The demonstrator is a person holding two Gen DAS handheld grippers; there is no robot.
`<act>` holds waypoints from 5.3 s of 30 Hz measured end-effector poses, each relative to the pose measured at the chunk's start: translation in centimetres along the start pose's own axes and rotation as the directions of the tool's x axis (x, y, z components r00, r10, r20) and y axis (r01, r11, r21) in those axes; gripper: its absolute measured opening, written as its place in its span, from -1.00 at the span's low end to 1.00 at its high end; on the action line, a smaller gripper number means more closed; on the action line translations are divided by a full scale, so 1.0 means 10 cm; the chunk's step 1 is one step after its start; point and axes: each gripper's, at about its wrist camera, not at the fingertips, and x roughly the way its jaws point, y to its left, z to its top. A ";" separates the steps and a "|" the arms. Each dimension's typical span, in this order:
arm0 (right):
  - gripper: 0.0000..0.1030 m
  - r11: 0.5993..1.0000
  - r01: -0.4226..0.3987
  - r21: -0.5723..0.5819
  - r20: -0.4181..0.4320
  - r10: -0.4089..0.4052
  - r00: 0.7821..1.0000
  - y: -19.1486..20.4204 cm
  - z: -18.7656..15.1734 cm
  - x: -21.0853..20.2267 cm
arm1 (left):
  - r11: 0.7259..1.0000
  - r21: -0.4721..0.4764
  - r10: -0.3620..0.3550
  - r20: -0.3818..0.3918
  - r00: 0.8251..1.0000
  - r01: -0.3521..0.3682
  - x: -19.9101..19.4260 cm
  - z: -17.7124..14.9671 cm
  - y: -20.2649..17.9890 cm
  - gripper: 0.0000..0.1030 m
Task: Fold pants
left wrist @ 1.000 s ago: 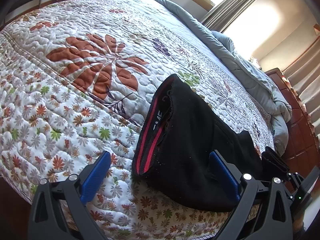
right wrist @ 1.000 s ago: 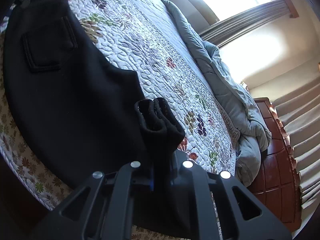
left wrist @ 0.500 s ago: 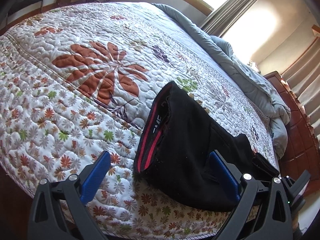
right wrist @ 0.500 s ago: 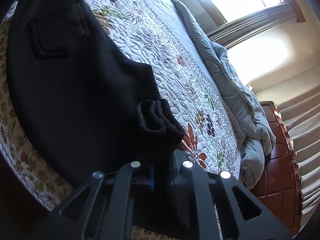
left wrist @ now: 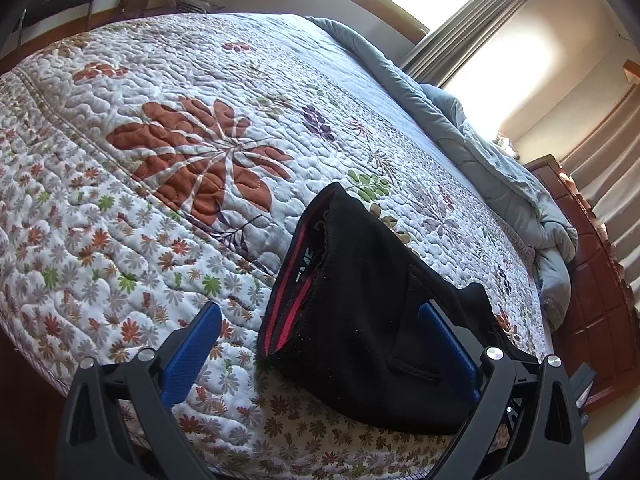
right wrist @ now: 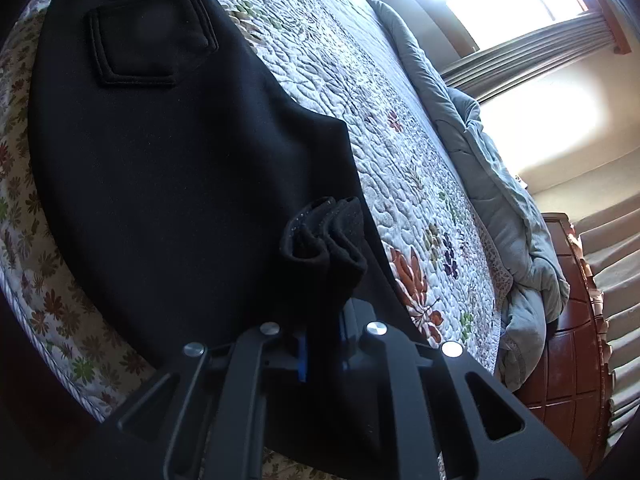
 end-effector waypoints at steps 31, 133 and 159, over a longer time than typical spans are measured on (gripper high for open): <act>-0.48 0.526 -0.263 0.809 -0.012 0.461 0.887 -1.56 -2.19 0.44 | 0.999 0.026 0.025 -0.019 1.000 -0.024 0.03 -0.03 -0.04 0.92; 0.39 0.022 -1.000 -0.018 -0.530 0.847 0.028 0.76 3.53 1.04 | 0.801 -0.578 -0.215 -0.032 0.976 0.157 0.57 -0.50 0.54 0.06; -0.34 0.162 -0.957 -0.241 -0.479 0.838 0.263 0.38 3.53 0.05 | 0.923 -0.351 -0.176 -0.013 0.984 0.160 0.06 -0.21 -0.09 -0.61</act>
